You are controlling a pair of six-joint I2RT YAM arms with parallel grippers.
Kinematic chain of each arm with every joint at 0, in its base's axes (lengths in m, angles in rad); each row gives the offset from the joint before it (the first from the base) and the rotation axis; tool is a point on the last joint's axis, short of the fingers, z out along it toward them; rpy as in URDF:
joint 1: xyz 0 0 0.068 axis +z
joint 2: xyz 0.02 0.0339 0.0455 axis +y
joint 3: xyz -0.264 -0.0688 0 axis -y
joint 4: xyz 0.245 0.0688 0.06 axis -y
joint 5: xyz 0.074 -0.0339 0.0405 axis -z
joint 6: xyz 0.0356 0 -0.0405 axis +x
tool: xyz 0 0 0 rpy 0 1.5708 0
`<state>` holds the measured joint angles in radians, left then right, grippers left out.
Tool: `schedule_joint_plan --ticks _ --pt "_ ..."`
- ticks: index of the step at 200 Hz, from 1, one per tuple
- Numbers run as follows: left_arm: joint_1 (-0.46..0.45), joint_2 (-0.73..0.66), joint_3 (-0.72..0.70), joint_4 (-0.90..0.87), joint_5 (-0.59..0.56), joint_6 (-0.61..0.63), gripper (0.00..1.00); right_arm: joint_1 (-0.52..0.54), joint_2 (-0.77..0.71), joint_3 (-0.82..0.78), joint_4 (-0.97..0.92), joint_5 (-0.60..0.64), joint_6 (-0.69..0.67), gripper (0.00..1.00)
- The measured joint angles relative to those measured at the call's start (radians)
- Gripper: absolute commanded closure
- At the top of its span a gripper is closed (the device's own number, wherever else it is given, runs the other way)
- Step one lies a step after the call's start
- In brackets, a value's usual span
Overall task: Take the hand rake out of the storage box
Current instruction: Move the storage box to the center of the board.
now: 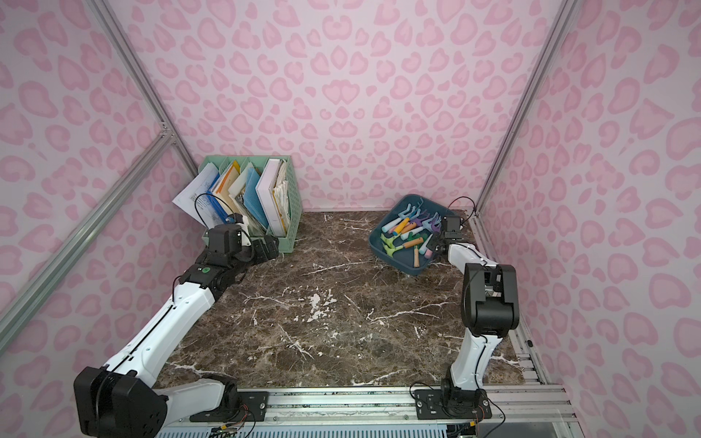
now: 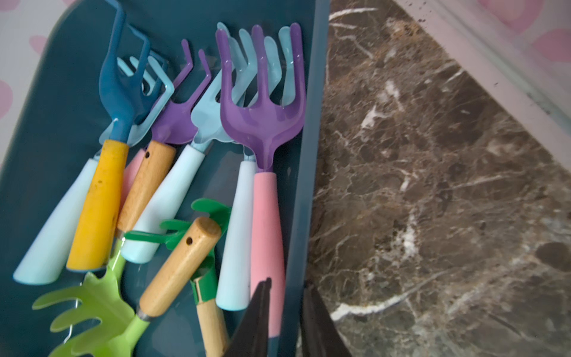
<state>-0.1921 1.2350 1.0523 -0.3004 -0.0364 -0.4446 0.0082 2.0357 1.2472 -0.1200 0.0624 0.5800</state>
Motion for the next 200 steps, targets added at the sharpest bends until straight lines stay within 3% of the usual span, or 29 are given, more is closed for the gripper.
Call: schedule_joint_plan --ticks 25,35,97,120,157,200 --pt "0.000 0.000 0.000 0.000 0.000 0.002 0.02 0.037 -0.032 -0.037 0.002 0.000 0.013 0.90" --pt "0.000 0.000 0.001 -0.001 -0.001 0.002 0.02 0.053 -0.039 -0.047 0.011 0.012 0.031 1.00" --pt "0.000 0.011 0.017 -0.010 -0.032 0.002 0.02 0.185 -0.040 -0.052 0.021 -0.019 0.050 0.96" --pt "0.000 0.026 0.028 -0.019 -0.037 0.001 0.02 0.216 -0.040 -0.049 0.012 -0.015 0.055 1.00" --pt "0.000 0.044 0.041 -0.033 -0.043 0.001 0.02 0.256 0.024 0.036 -0.005 -0.035 0.040 1.00" --pt "0.000 0.048 0.042 -0.050 -0.043 -0.002 0.02 0.324 0.139 0.241 -0.065 -0.049 0.007 1.00"
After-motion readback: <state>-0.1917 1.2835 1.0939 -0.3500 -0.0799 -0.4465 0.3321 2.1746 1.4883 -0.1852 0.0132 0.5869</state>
